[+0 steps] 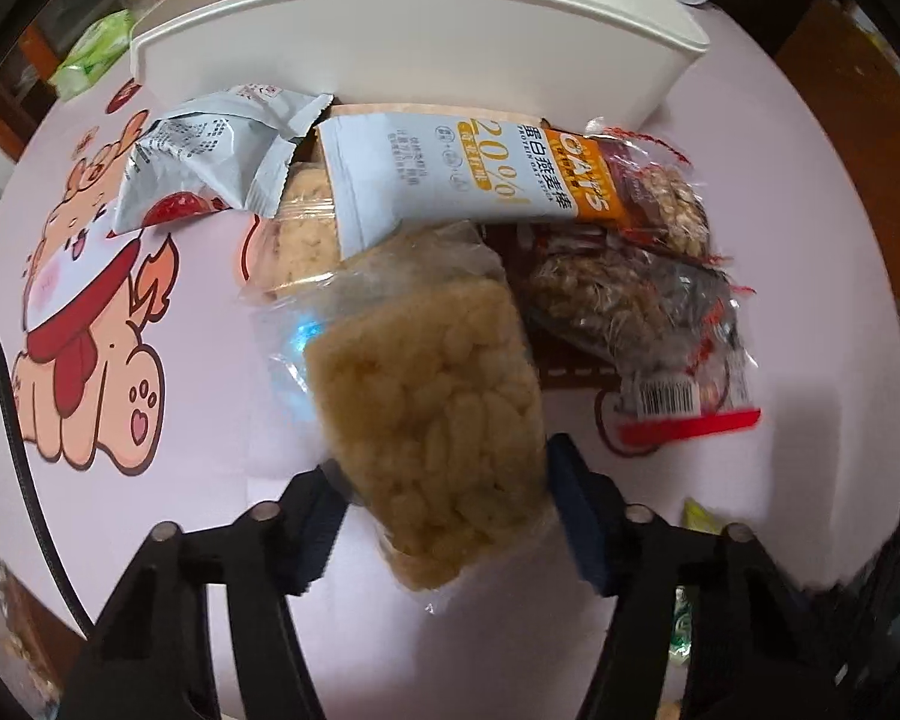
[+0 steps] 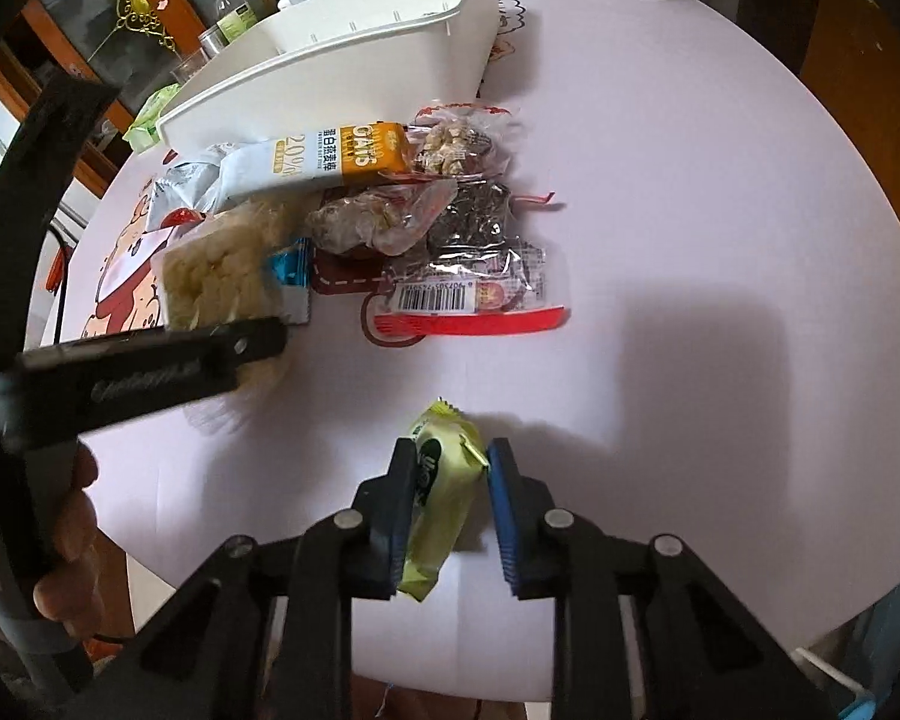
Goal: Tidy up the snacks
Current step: 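Grasp the clear puffed-cracker bag with left tool while right tool grasps the green-yellow packet, then carry both snacks over the white tray and open both tools to drop them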
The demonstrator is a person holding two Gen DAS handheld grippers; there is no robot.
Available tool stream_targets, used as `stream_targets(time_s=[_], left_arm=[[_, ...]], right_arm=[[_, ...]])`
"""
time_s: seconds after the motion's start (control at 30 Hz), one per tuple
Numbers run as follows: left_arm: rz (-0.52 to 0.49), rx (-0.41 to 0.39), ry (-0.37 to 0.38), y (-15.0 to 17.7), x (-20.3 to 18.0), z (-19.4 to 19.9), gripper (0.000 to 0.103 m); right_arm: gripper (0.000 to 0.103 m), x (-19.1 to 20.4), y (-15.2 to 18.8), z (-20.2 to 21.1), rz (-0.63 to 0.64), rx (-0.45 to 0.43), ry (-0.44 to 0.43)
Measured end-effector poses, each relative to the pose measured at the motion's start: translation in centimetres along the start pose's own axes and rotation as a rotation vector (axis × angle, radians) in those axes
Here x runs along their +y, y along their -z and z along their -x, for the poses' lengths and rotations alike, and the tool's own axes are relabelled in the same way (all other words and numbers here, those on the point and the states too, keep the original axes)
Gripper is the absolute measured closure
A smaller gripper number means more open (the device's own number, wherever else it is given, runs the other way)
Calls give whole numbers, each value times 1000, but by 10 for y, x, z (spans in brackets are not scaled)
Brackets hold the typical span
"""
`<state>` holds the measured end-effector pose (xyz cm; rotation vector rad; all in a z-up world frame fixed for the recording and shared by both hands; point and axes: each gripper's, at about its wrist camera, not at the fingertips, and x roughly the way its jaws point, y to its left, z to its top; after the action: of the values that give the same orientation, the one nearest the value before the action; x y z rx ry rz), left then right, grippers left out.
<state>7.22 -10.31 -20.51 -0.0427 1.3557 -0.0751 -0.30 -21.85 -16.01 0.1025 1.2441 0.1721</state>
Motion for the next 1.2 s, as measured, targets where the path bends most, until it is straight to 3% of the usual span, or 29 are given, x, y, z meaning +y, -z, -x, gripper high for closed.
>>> stream_targets(time_s=[0.27,0.5,0.8,1.1,1.2], left_arm=[[-58,-32,42,30,37,13,46],[-96,-41,16,40,57,24,46],[-105,-36,31,48,70,30,46],[-172,-130,26,37,61,82,46],[-170,-168,32,12,54,94,46]], right_arm=[[78,-9,-2,-4,-30,29,-23],[61,1,-1,-11,17,58,38],[72,16,-4,-10,82,57,18],[73,22,-40,38,67,-82,-20],[73,29,-62,62,81,-157,-20]])
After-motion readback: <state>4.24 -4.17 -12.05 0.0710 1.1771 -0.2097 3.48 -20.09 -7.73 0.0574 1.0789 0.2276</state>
